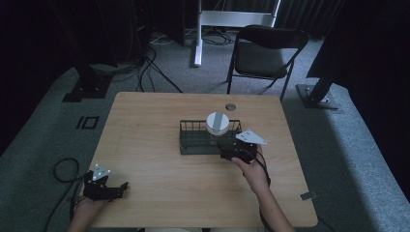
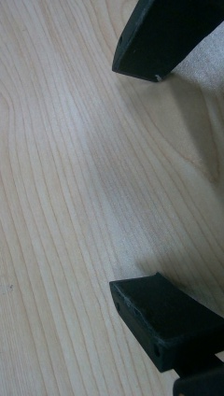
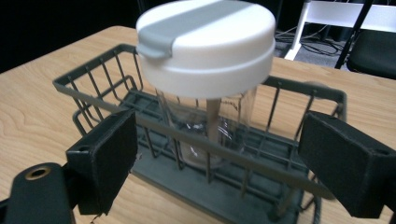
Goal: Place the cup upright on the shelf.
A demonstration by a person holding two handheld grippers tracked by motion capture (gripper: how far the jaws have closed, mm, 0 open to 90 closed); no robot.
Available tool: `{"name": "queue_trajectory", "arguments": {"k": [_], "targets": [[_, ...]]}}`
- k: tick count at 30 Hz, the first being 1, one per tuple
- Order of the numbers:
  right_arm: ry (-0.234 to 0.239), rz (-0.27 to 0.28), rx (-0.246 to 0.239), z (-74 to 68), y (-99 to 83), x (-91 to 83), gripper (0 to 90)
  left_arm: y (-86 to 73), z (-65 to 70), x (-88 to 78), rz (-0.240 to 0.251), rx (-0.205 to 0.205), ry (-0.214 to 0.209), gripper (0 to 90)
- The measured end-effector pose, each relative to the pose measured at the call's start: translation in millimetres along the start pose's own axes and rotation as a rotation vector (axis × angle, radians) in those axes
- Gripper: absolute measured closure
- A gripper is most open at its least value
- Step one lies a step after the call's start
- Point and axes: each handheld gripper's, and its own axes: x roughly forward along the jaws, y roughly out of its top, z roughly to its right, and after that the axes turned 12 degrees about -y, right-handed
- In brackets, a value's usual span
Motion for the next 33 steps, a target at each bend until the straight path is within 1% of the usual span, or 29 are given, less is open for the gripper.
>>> {"name": "queue_trajectory", "arguments": {"k": [10, 14, 23, 27, 29, 33], "targets": [[-0.016, 0.003, -0.009, 9.2, -10.4, -10.5, 11.9, 0.0, 0.0, 0.0, 0.000, 0.000, 0.000, 0.6], [-0.024, -0.004, -0.005, 13.4, -16.9, -14.5, 11.9, 0.0, 0.0, 0.0, 0.000, 0.000, 0.000, 0.6], [-0.035, -0.020, -0.006, 20.4, -28.6, -17.5, 11.9, 0.0, 0.0, 0.0, 0.000, 0.000, 0.000, 0.6], [-0.036, -0.039, -0.005, 24.0, -38.5, -19.7, 11.9, 0.0, 0.0, 0.0, 0.000, 0.000, 0.000, 0.6], [-0.036, -0.043, -0.005, 24.4, -40.4, -19.7, 11.9, 0.0, 0.0, 0.0, 0.000, 0.000, 0.000, 0.6], [-0.044, -0.069, -0.001, 28.3, -51.5, -18.5, 11.9, 0.0, 0.0, 0.0, 0.000, 0.000, 0.000, 0.6]]}}
